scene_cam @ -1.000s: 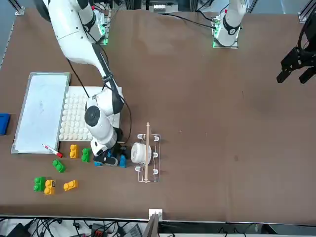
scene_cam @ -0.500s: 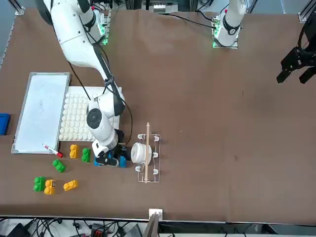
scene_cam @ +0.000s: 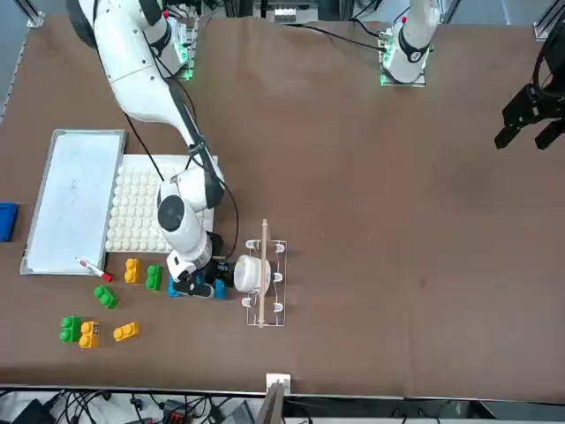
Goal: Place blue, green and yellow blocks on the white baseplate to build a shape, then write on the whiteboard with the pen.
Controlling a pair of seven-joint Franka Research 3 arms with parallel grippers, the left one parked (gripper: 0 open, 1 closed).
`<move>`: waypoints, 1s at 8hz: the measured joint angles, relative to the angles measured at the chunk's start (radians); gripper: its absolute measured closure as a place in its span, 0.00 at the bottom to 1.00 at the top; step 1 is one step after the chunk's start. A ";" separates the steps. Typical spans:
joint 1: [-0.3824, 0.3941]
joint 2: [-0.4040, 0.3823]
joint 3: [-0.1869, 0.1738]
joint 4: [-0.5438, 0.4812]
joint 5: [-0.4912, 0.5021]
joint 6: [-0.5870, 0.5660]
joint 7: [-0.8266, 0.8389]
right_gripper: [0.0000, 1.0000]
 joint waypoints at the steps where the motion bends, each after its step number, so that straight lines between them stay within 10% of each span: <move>1: 0.000 0.000 -0.001 0.004 0.000 0.000 -0.001 0.58; 5: 0.000 -0.016 -0.017 0.029 -0.011 -0.056 -0.036 0.58; 8: -0.003 -0.175 -0.039 0.051 -0.015 -0.272 -0.162 0.58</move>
